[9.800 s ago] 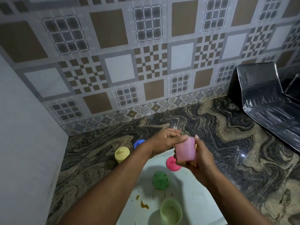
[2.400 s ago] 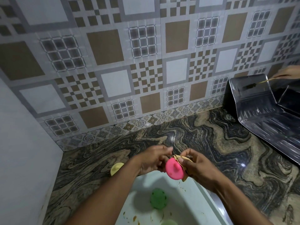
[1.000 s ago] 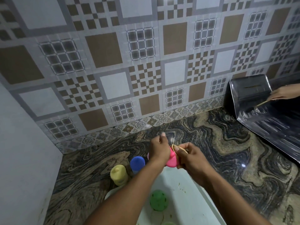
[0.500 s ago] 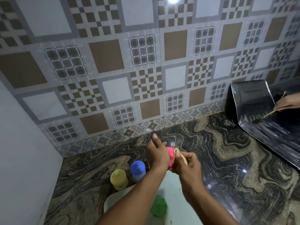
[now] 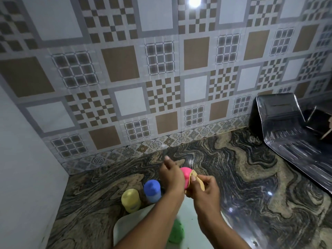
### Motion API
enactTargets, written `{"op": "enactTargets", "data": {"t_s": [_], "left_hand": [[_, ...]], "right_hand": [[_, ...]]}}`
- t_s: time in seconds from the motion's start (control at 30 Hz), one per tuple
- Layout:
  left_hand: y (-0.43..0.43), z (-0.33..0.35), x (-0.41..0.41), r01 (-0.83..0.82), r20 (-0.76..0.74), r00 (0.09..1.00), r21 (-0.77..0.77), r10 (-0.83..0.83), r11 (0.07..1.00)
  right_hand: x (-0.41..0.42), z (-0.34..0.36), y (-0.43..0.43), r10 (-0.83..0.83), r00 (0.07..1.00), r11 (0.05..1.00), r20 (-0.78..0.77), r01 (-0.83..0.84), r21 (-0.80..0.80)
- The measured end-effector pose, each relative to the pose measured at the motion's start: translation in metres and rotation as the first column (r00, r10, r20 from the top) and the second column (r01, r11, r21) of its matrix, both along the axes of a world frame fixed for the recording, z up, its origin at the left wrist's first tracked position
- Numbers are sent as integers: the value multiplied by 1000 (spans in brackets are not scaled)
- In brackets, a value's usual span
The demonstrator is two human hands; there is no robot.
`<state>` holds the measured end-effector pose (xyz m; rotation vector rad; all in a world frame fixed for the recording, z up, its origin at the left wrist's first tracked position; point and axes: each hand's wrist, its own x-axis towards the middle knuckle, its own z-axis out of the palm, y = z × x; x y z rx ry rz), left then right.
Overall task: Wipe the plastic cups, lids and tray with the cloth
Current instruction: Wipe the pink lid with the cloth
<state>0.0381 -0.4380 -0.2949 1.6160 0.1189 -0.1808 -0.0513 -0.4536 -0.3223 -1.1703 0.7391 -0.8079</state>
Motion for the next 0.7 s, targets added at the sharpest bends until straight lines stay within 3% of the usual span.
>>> {"op": "enactTargets", "data": {"t_s": [0.03, 0.1, 0.17, 0.23, 0.3, 0.37, 0.43, 0.5, 0.57, 0.63, 0.7], "left_hand": [[2, -8, 3, 106, -68, 992, -12, -107, 994], [13, -11, 12, 381, -240, 889, -83, -390, 921], [18, -6, 22, 553, -269, 789, -82, -553, 829], [13, 3, 19, 468, -106, 881, 47, -462, 882], [6, 11, 10, 191, 47, 980, 71, -195, 979], [2, 8, 6, 26, 9, 1000, 28, -26, 999], [7, -5, 10, 152, -116, 982, 0, -151, 988], [18, -14, 20, 395, -285, 869, -89, -404, 914], [25, -14, 30, 519, -279, 811, -59, -514, 852], [18, -7, 27, 380, -87, 924, 71, -373, 922], [11, 7, 15, 103, 41, 994, 50, -105, 993]], "right_hand": [[-2, 2, -6, 39, 999, 999, -8, -39, 17], [-8, 12, -27, 256, 966, 966, -28, -255, 39], [-13, 23, -45, 436, 899, 899, -45, -433, 58], [-10, 24, -43, 425, 904, 905, -44, -422, 52], [-2, 14, -22, 227, 973, 974, -47, -228, -15], [3, 0, -1, 52, 998, 997, -48, -54, -48], [0, -1, 1, 43, 998, 999, -47, -44, -23], [-7, 8, -18, 231, 971, 973, -53, -231, 1], [-11, 15, -35, 410, 910, 912, -58, -410, 20], [-5, 14, -30, 374, 924, 927, -83, -376, -4], [5, 2, -9, 137, 986, 984, -91, -146, -100]]}}
